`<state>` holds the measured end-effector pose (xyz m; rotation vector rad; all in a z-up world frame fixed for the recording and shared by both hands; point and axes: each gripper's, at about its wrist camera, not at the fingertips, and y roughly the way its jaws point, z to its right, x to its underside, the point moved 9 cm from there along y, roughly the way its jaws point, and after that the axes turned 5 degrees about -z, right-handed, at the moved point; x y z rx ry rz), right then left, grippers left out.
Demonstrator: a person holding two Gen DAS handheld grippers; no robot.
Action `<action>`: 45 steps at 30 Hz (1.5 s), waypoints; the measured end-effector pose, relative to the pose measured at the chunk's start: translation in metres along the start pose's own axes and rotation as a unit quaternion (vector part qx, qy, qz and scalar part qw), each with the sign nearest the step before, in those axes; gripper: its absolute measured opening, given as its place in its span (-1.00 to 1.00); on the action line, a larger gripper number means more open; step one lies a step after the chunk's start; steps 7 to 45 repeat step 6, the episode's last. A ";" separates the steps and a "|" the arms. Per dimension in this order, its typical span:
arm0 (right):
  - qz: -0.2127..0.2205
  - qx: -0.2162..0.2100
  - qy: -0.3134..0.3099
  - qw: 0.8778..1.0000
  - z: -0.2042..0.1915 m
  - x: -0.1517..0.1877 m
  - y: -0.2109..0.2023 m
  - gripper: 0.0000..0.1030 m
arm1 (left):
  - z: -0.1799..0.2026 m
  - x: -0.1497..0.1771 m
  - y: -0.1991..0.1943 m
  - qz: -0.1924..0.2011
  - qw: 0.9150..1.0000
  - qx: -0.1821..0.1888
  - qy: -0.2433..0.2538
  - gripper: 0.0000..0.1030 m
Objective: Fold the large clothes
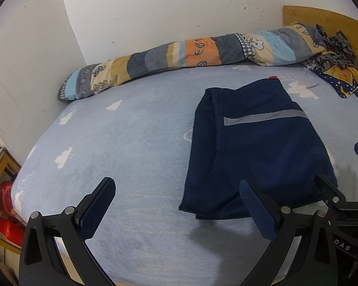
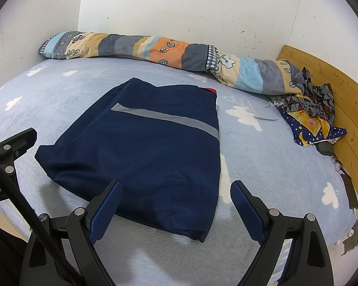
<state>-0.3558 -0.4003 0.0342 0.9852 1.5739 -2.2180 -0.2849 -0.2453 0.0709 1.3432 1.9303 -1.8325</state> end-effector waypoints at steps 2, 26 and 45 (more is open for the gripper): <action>0.000 0.000 0.000 1.000 0.000 0.000 0.000 0.83 | 0.001 0.000 -0.005 0.003 1.000 0.011 -0.005 1.00; 0.000 -0.001 0.003 1.000 0.002 0.001 0.000 0.83 | 0.000 -0.003 -0.013 0.010 0.999 0.028 -0.022 1.00; 0.000 -0.001 0.003 1.000 0.002 0.001 0.000 0.83 | 0.000 -0.003 -0.013 0.010 0.999 0.028 -0.022 1.00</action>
